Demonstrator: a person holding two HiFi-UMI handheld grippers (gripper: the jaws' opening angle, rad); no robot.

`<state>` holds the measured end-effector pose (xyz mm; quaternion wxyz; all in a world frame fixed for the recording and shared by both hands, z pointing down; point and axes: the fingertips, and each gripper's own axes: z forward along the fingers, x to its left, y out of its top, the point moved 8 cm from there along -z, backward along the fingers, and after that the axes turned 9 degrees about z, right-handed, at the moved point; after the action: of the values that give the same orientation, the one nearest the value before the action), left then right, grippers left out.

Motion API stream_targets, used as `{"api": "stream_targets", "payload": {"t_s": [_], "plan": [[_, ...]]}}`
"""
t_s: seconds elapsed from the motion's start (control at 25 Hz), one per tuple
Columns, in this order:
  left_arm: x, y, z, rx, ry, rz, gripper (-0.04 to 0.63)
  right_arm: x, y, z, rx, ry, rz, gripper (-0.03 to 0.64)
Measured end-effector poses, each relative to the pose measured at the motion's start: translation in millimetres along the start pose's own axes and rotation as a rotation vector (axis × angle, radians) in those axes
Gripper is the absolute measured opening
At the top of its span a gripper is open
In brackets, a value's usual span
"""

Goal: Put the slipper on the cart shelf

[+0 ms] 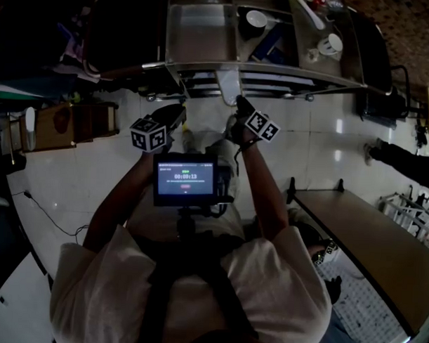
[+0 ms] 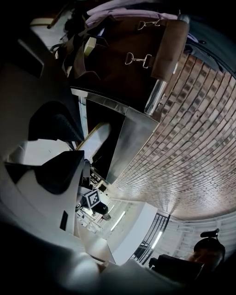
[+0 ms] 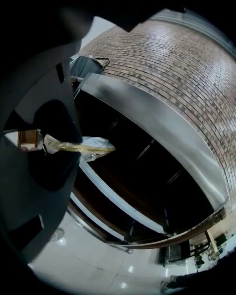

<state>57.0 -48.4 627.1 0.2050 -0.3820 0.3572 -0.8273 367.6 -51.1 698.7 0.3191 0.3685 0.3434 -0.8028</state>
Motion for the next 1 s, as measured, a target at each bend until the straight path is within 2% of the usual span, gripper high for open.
{"api": "stream_targets", "payload": {"t_s": [0.36, 0.64, 1.0], "plan": [[-4.2, -1.4, 15.9, 0.044, 0.01, 0.025, 0.06, -8.6, 7.1, -6.3, -0.023, 0.012, 0.029, 0.064], [-10.6, 11.2, 22.3, 0.036, 0.015, 0.036, 0.06, -13.4, 16.6, 2.0, -0.022, 0.021, 0.048, 0.066], [16.3, 18.1, 49.6, 0.027, 0.044, 0.014, 0.06, -36.7, 38.4, 52.7, 0.006, 0.004, 0.057, 0.064]]}}
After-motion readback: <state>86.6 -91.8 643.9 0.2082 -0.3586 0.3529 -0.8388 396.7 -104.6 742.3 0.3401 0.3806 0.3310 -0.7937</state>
